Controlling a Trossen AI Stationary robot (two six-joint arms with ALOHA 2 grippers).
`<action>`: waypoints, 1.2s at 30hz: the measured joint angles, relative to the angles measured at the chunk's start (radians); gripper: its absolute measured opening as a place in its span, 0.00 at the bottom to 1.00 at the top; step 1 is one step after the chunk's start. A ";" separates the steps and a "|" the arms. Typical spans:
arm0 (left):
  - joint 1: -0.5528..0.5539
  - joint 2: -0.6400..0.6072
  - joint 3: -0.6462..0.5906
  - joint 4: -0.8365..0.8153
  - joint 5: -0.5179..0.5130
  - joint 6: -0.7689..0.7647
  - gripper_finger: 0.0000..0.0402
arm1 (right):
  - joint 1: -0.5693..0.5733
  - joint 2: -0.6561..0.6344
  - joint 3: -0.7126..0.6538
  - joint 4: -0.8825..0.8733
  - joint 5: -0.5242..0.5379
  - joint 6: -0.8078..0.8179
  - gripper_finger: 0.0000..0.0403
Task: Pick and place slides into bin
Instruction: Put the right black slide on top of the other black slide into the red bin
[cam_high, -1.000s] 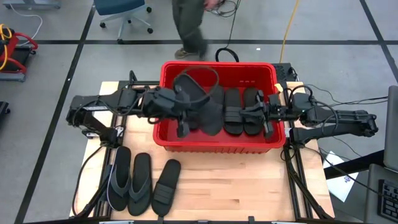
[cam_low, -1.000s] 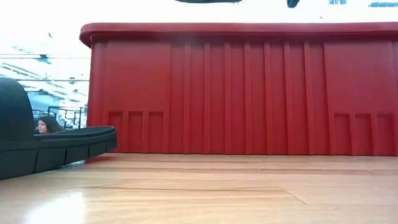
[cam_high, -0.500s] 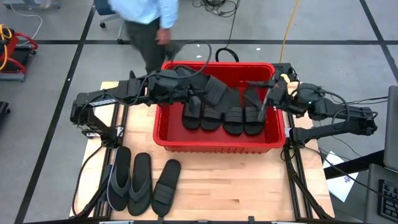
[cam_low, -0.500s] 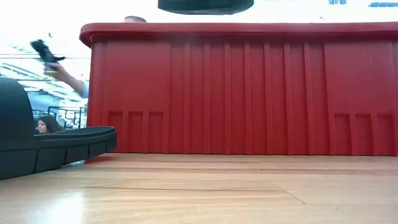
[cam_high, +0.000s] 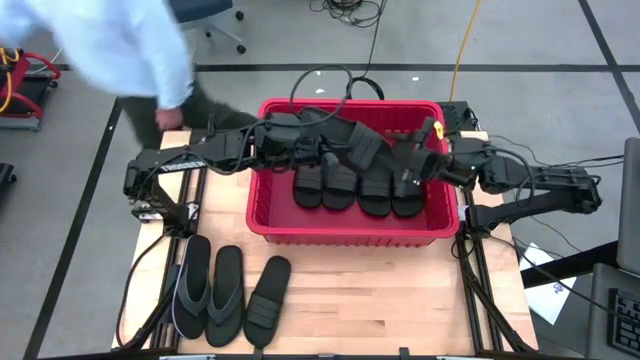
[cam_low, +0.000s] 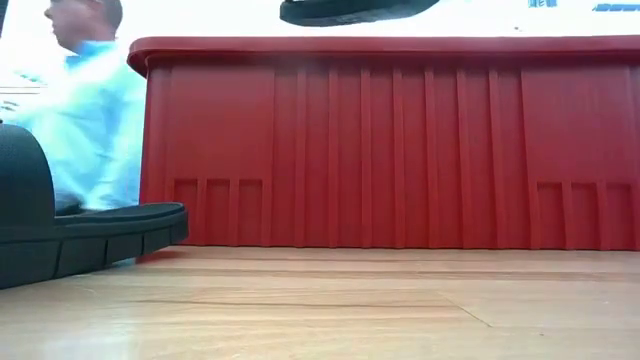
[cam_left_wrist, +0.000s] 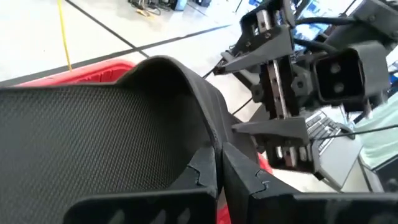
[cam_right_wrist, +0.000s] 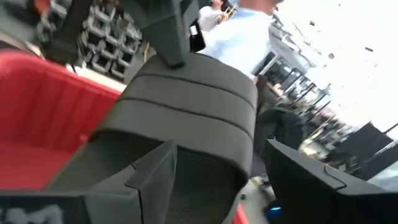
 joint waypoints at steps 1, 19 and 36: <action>0.000 0.002 0.000 0.001 0.000 -0.001 0.00 | 0.005 0.003 0.000 -0.002 0.013 -0.036 0.57; 0.019 -0.001 0.000 0.004 0.075 0.000 0.00 | 0.024 0.023 0.000 0.001 0.090 -0.383 0.56; 0.029 -0.023 -0.001 -0.010 0.158 -0.032 0.00 | 0.054 0.024 -0.002 0.041 0.169 -0.678 0.56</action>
